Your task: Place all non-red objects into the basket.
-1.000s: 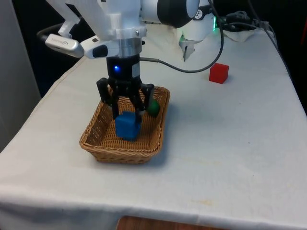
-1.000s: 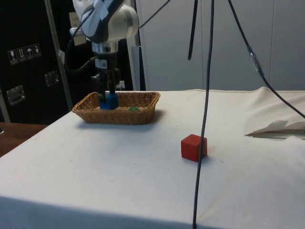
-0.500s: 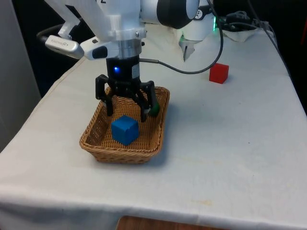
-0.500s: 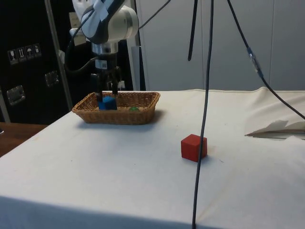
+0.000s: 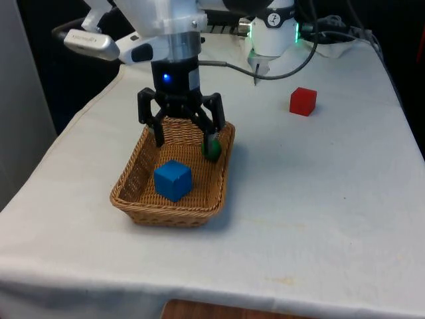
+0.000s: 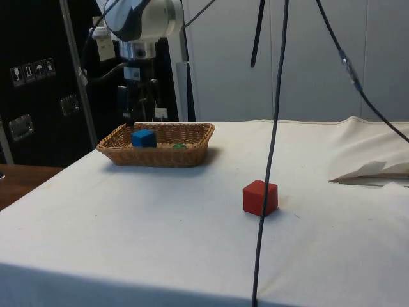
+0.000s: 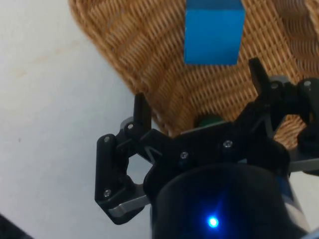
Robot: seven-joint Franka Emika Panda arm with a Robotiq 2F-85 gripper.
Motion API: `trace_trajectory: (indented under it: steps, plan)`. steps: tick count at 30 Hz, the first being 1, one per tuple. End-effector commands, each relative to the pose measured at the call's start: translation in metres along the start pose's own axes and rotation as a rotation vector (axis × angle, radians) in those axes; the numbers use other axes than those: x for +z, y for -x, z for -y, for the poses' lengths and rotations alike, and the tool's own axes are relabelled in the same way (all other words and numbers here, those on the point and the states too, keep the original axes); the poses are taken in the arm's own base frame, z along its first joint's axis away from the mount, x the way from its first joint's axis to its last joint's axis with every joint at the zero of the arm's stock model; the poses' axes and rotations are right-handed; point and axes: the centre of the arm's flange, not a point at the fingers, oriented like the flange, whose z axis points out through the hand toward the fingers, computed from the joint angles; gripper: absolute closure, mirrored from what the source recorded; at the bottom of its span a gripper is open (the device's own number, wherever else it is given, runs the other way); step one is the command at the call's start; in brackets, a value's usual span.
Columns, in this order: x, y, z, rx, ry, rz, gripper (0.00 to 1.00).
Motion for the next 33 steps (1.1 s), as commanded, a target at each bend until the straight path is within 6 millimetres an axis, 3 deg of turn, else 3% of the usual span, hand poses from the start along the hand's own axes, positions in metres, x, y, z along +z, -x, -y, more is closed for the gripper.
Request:
trace_trajectory:
  steps: [1, 33]
  plan:
    - [-0.002, 0.001, 0.001, -0.001, -0.002, 0.003, 0.00]
    - [-0.089, 0.046, 0.023, -0.080, -0.038, 0.089, 0.00]
